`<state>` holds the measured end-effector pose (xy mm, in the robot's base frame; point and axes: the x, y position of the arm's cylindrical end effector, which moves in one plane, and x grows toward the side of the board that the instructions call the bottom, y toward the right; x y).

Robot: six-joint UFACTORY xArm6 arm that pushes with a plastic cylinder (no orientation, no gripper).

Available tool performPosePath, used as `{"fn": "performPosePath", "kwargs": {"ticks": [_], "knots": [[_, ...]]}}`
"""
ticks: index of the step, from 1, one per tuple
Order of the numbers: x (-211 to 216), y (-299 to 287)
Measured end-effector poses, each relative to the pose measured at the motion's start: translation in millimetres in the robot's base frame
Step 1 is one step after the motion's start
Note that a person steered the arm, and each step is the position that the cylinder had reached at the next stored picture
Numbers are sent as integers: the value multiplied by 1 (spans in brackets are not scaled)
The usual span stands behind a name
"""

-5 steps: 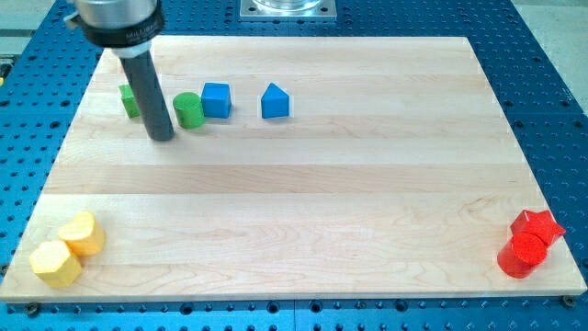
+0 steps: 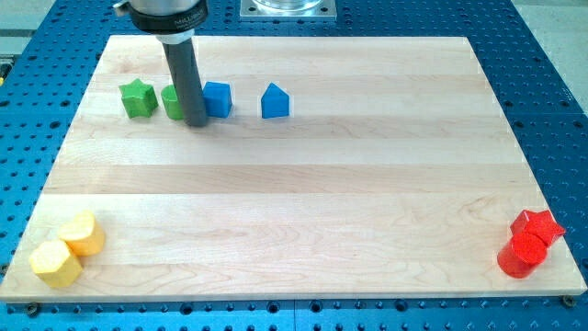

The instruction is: Push the green circle into the green star

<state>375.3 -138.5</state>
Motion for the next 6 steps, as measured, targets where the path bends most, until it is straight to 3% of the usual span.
{"fn": "performPosePath", "kwargs": {"ticks": [2, 4, 5, 6], "knots": [[3, -12], [67, 74], [70, 133], [40, 206]]}}
